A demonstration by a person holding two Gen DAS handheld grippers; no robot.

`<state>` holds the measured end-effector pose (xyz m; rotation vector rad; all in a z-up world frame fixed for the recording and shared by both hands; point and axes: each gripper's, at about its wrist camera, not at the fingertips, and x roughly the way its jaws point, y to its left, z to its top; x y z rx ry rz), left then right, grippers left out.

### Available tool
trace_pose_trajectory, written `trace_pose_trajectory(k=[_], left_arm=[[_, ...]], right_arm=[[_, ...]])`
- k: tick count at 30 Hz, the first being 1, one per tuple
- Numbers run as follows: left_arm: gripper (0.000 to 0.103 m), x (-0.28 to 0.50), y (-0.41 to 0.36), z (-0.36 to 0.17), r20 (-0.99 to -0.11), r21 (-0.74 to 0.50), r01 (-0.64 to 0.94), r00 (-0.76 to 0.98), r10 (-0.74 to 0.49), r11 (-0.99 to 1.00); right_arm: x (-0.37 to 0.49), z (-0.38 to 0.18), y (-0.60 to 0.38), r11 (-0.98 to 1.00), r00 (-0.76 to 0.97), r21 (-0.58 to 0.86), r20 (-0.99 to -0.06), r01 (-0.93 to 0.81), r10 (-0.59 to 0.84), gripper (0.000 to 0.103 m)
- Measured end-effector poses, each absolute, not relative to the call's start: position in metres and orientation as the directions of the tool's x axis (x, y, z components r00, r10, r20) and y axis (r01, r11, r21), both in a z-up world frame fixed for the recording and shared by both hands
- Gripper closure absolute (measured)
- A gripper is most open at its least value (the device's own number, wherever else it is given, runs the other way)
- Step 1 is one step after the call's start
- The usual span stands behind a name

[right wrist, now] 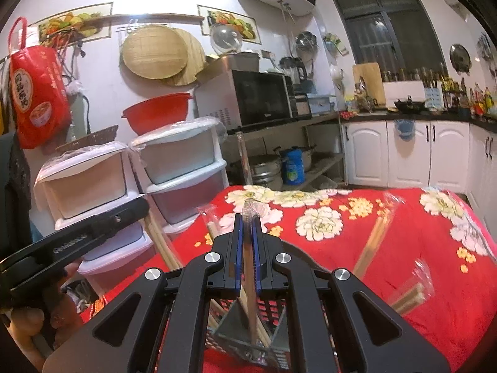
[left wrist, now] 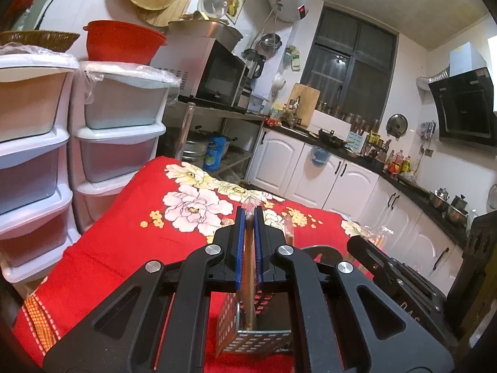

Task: Organize utensils
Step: 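Lower the chopsticks into the caddy compartments and open both tools, then move both tools back over the remaining wrapped chopsticks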

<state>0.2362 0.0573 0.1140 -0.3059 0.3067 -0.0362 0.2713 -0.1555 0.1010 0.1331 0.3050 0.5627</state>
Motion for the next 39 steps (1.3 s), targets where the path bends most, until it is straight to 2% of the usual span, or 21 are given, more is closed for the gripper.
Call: trace_pose_trajectory(k=[13,15,17,19,22,26,29,39], left_arm=[[0.101,0.225,0.064,0.109,-0.320,-0.319,-0.007,0.942,-0.101,0.948],[0.099,0.221,0.066,0.109,-0.323,-0.319,-0.008,0.941,-0.101,0.948],[0.092,0.218,0.066,0.110,-0.324,-0.320,-0.010,0.941,-0.100,0.947],[0.089,0.215,0.066,0.109,-0.330,-0.321,-0.015,0.939,-0.097,0.947],[0.087,0.210,0.067,0.109,-0.336,-0.322,-0.018,0.937,-0.096,0.946],[0.076,0.202,0.069,0.111,-0.335,-0.316,-0.017,0.938,-0.095,0.949],[0.071,0.198,0.071,0.112,-0.334,-0.323,-0.014,0.937,-0.100,0.946],[0.048,0.184,0.069,0.117,-0.336,-0.323,0.004,0.934,-0.119,0.946]], right_arm=[[0.268,0.092,-0.180,0.865,0.806,0.248,-0.321,-0.435,0.498,0.097],[0.267,0.092,-0.184,0.865,0.803,0.256,-0.327,-0.432,0.498,0.097],[0.266,0.092,-0.186,0.864,0.799,0.260,-0.334,-0.431,0.499,0.096],[0.265,0.091,-0.187,0.863,0.796,0.265,-0.342,-0.429,0.500,0.096],[0.264,0.090,-0.188,0.864,0.790,0.268,-0.355,-0.427,0.501,0.091],[0.261,0.089,-0.187,0.866,0.782,0.251,-0.374,-0.433,0.499,0.085],[0.259,0.090,-0.188,0.868,0.781,0.242,-0.380,-0.434,0.496,0.073],[0.243,0.091,-0.196,0.877,0.790,0.224,-0.382,-0.425,0.480,0.053]])
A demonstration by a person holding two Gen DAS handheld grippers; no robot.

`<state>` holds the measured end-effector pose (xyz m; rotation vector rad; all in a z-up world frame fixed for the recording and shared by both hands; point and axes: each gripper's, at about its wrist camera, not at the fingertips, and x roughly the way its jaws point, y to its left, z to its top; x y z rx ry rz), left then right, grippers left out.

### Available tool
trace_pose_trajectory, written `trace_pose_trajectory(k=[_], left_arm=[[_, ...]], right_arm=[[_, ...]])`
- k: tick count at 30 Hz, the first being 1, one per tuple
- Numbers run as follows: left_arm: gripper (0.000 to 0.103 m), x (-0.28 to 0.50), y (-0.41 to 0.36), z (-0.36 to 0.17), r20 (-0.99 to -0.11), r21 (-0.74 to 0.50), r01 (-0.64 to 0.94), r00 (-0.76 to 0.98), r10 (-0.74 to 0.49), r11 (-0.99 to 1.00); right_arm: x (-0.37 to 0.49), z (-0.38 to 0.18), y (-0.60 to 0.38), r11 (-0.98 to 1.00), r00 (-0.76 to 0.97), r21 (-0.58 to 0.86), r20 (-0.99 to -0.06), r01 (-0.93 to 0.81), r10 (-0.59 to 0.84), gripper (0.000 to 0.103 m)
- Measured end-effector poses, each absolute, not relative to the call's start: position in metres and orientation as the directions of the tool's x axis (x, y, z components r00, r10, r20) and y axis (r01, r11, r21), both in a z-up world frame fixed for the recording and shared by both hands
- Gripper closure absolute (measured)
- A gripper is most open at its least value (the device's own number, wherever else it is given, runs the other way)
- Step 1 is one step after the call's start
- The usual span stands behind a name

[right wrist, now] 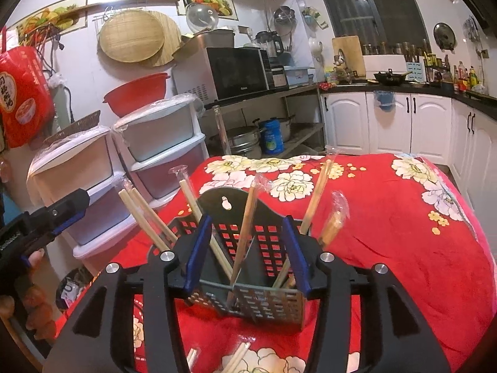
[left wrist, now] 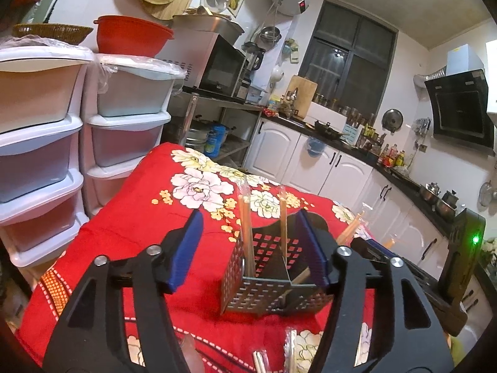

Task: Organize utensils
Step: 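Move both tools back over the remaining wrapped chopsticks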

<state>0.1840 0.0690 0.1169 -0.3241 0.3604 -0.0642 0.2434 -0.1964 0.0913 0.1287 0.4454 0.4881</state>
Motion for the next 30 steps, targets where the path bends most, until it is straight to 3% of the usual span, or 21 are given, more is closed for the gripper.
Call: trace_pose_trajectory(k=[14,22,30], left_arm=[[0.026,0.166,0.063,0.105,-0.389,-0.328,0.019,0.909,-0.153,0.944],[0.015,0.157,0.063,0.094,-0.410,-0.343,0.028,0.895,-0.177,0.939],[0.014,0.150,0.059,0.081,-0.439,-0.343,0.032,0.878,-0.190,0.939]], right_arm=[[0.211,0.093,-0.214,0.887,0.805,0.210,-0.372,-0.412,0.462,0.028],[0.195,0.094,-0.222,0.890,0.808,0.196,-0.374,-0.411,0.455,0.025],[0.179,0.087,-0.228,0.895,0.805,0.171,-0.393,-0.412,0.445,0.023]])
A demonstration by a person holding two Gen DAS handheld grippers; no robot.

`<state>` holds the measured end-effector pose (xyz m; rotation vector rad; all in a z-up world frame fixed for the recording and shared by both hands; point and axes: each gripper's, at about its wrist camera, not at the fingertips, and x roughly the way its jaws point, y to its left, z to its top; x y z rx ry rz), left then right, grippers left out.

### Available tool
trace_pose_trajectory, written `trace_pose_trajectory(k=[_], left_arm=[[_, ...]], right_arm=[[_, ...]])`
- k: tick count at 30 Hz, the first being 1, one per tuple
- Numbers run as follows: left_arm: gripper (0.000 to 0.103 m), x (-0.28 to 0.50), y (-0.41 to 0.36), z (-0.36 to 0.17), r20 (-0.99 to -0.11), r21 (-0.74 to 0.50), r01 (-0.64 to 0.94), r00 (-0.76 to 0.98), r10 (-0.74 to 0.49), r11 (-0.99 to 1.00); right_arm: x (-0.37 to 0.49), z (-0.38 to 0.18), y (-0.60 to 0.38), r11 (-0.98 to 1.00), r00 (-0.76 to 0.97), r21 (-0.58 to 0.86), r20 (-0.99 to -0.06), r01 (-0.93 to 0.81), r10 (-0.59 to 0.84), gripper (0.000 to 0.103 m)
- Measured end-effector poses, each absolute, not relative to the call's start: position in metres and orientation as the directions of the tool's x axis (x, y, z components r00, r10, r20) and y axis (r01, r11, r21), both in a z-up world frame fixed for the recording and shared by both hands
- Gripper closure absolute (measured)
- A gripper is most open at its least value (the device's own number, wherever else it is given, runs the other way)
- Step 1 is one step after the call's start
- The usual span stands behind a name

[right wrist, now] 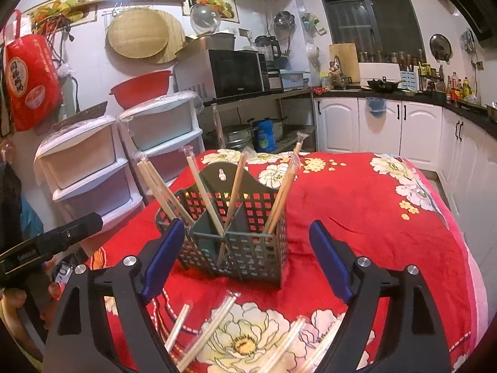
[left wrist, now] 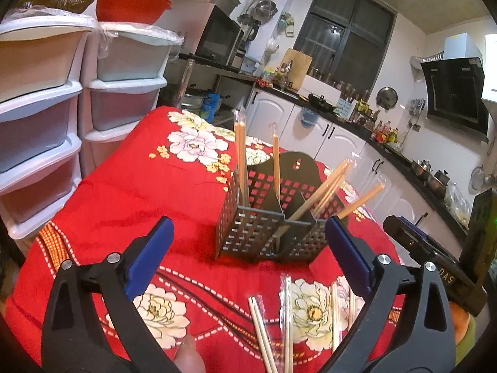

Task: Organize utensils
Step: 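Move both tools back over the remaining wrapped chopsticks, then close the left tool on a wrapped chopstick pair while the right tool grasps another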

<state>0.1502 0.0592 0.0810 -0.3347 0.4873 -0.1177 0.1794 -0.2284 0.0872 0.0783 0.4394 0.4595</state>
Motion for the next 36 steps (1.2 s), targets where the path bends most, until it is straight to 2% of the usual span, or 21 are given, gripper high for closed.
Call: trace_pose_trajectory(k=[36], left_arm=[[0.012,0.137,0.023,0.029,-0.558,-0.281,0.063,0.801,-0.216,0.958]], right_arm=[[0.148,0.034,-0.251,0.910,0.756,0.162,-0.511,-0.381,0.408,0.023]])
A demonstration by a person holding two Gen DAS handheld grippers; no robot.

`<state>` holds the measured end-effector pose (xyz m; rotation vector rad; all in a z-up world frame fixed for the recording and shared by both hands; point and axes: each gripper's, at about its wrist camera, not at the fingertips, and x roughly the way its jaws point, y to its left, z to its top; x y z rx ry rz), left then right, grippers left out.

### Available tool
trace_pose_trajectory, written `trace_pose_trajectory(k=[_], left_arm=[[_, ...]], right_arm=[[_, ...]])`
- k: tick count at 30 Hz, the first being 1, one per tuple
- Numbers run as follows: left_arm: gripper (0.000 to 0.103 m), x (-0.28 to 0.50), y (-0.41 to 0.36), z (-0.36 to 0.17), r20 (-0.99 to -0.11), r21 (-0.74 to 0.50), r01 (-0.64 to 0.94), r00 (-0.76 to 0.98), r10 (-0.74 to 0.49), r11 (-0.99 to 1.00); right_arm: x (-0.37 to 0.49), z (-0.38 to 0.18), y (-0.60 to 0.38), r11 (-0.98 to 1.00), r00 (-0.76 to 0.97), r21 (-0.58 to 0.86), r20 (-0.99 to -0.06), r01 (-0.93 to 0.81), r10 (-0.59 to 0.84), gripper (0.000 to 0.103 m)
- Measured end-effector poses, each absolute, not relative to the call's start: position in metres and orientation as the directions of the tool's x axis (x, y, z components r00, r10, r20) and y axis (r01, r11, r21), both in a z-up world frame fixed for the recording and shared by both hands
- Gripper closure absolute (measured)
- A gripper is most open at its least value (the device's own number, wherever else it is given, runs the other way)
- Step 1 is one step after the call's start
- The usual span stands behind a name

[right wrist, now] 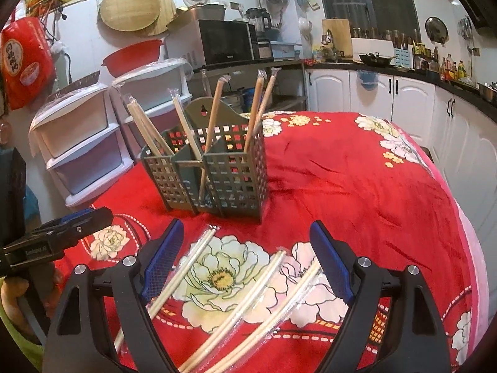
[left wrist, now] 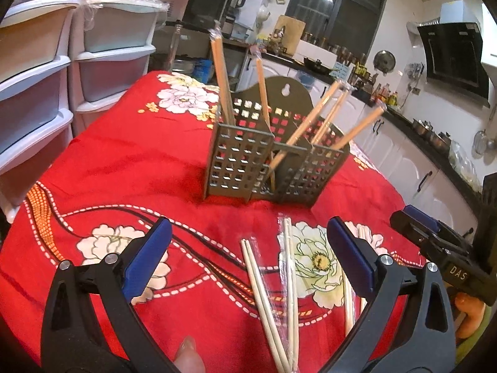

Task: Organize utensils
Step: 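Close the left tool on a wrapped chopstick pair while the right tool grasps another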

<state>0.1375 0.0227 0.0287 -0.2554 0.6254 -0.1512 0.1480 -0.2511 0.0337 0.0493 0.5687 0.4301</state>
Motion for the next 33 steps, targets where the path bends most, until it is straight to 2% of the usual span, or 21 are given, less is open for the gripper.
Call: trace_pose_trajectory(k=[24,27,28,33], left_arm=[[0.012,0.167,0.009,-0.027,-0.681,-0.307,0.054,0.685,-0.259,0.950],[0.026,0.172,0.007,-0.034,-0.697,-0.325,0.062,0.659,-0.284,0.944],[0.033,0.174,0.006,-0.036,-0.701,-0.328,0.059,0.653,-0.285,0.943],[0.036,0.177,0.004,-0.039,-0.710,-0.329,0.058,0.643,-0.287,0.943]], right_arm=[[0.176,-0.011,-0.240,0.917,0.676,0.119,-0.642,-0.380,0.363,0.023],[0.181,-0.016,-0.235,0.917,0.659,0.106,-0.665,-0.384,0.353,0.023],[0.185,-0.018,-0.234,0.918,0.651,0.102,-0.675,-0.382,0.346,0.024],[0.203,-0.028,-0.226,0.923,0.615,0.095,-0.720,-0.373,0.322,0.028]])
